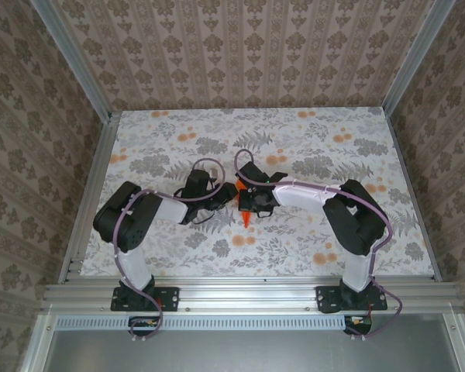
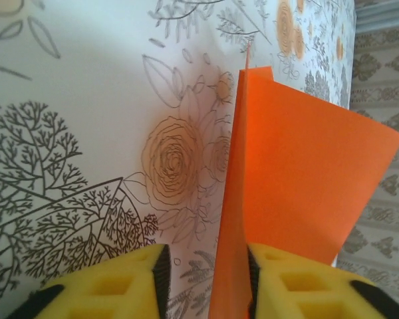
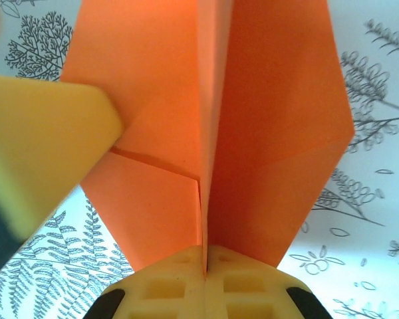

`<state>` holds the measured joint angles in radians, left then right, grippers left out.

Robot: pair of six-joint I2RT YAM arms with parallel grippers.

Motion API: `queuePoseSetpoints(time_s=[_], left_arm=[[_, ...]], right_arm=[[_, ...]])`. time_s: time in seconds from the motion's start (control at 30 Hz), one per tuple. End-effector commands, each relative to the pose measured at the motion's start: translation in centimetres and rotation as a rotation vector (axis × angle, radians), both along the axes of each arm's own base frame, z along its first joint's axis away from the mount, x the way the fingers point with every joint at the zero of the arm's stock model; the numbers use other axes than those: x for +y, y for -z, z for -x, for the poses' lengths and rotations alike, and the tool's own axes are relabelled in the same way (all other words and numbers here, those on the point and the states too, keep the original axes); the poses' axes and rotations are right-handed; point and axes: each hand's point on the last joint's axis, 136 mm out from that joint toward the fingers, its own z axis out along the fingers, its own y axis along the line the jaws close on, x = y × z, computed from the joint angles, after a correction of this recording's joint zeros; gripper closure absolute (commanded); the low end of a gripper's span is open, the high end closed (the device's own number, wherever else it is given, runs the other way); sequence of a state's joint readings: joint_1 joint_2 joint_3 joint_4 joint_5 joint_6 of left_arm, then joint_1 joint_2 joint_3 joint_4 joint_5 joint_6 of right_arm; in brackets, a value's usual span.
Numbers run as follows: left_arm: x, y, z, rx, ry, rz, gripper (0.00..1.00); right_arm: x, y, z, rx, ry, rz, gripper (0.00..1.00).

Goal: Fold a paper plane with a square sheet of paper (pick it up from the middle)
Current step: Move a paper plane to the center of the table.

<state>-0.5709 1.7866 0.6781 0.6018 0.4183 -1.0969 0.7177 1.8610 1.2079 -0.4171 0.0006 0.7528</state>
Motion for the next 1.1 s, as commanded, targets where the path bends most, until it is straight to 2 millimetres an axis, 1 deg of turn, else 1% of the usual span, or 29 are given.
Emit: queuePoseSetpoints(time_s=[0.0, 0.07, 0.17, 0.2, 0.23, 0.27, 0.37, 0.43, 0.6, 0.7, 0.87, 1.07], left_arm=[[2.1, -3.0, -1.1, -0.065, -0.032, -0.073, 0.5], [4.1, -4.0, -1.3, -0.084, -0.065, -0.141, 0.41], [7.5, -4.6, -1.2, -0.093, -0.122, -0.248, 0.31], [8.1, -4.8, -1.0, -0.092, -0.13, -0.278, 0.29], [9.7, -5.1, -1.3, -0.094, -0.165, -0.304, 0.27], [10.6, -5.2, -1.3, -0.096, -0.181, -0.326, 0.26], [12.6, -5.8, -1.0, -0.102, -0.221, -0.374, 0.24], [13.5, -6.0, -0.8, -0.104, -0.241, -0.389, 0.23], [14.8, -6.0, -0.3, -0.098, -0.269, -0.401, 0.22], [15.1, -5.8, -0.1, -0.09, -0.275, -0.402, 0.22], [15.2, -5.3, 0.2, -0.077, -0.278, -0.401, 0.21], [15.2, -5.3, 0.2, -0.077, -0.279, -0.4, 0.21]], right_arm=[[-2.0, -1.4, -0.8, -0.048, -0.044, 0.128, 1.0], [-3.6, -2.2, -1.3, -0.072, -0.076, 0.217, 1.0], [-5.7, -2.2, -2.5, -0.08, -0.115, 0.305, 1.0], [-6.2, -2.1, -2.7, -0.073, -0.126, 0.323, 1.0], [-6.7, -1.8, -3.1, -0.066, -0.14, 0.339, 1.0], [-7.1, -1.7, -3.6, -0.061, -0.148, 0.353, 1.0], [-7.9, -0.8, -4.9, -0.035, -0.161, 0.379, 1.0], [-8.1, -0.2, -5.7, -0.022, -0.158, 0.388, 1.0], [-8.0, 1.2, -7.4, -0.006, -0.15, 0.395, 1.0], [-7.8, 1.7, -7.9, -0.002, -0.154, 0.4, 0.96], [-7.7, 2.5, -7.8, 0.014, -0.155, 0.393, 0.88], [-7.6, 2.8, -7.6, 0.023, -0.15, 0.389, 0.82]])
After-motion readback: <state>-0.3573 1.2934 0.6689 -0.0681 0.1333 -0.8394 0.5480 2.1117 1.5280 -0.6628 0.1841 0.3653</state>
